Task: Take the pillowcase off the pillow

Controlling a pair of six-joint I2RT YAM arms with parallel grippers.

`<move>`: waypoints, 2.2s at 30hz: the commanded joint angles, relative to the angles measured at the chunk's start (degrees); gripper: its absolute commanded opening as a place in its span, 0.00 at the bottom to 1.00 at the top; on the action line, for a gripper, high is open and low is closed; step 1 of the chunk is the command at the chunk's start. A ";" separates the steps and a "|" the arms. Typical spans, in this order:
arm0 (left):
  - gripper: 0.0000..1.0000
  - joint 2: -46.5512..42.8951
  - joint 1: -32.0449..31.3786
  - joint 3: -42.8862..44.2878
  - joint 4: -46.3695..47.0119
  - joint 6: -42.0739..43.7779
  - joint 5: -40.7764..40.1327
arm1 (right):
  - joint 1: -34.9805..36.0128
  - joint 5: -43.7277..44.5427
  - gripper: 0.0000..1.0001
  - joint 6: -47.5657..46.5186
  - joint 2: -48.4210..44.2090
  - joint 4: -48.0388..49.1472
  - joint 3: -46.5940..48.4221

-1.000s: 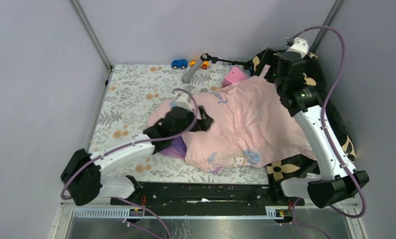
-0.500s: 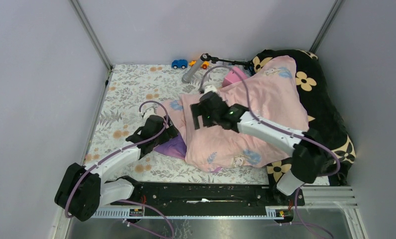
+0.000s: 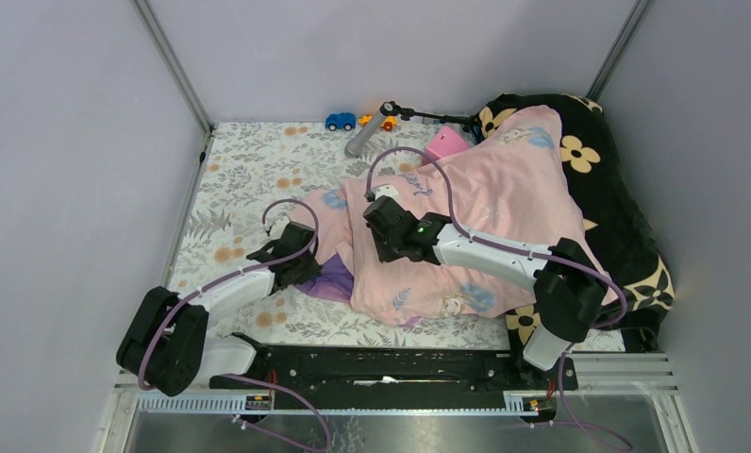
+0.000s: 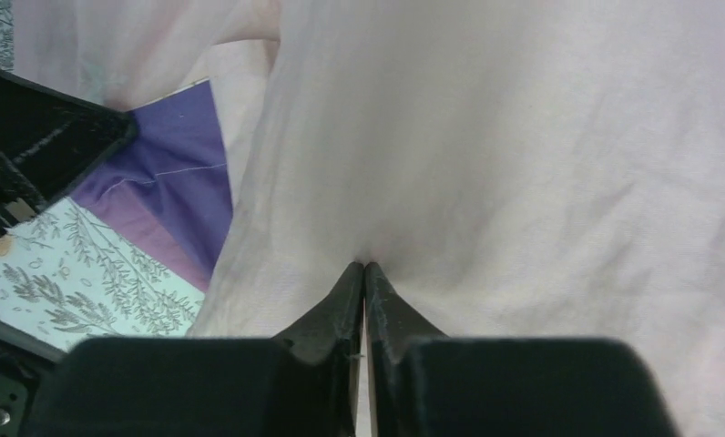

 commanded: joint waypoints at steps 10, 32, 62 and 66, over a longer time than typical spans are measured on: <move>0.00 -15.94 4.04 -0.03 -12.13 -7.62 -16.65 | -7.39 10.56 0.00 -0.18 -16.11 3.40 -7.36; 0.86 -24.24 4.04 0.71 -0.20 10.06 -3.78 | -3.85 -6.56 0.91 -3.99 -8.51 2.21 0.87; 0.78 -14.56 6.07 -4.24 19.77 8.94 22.34 | -4.71 4.76 0.00 -0.71 -17.66 10.68 -12.84; 0.66 -9.24 6.07 -3.83 22.74 7.38 27.49 | -6.13 1.97 0.00 -0.22 -19.13 11.96 -14.76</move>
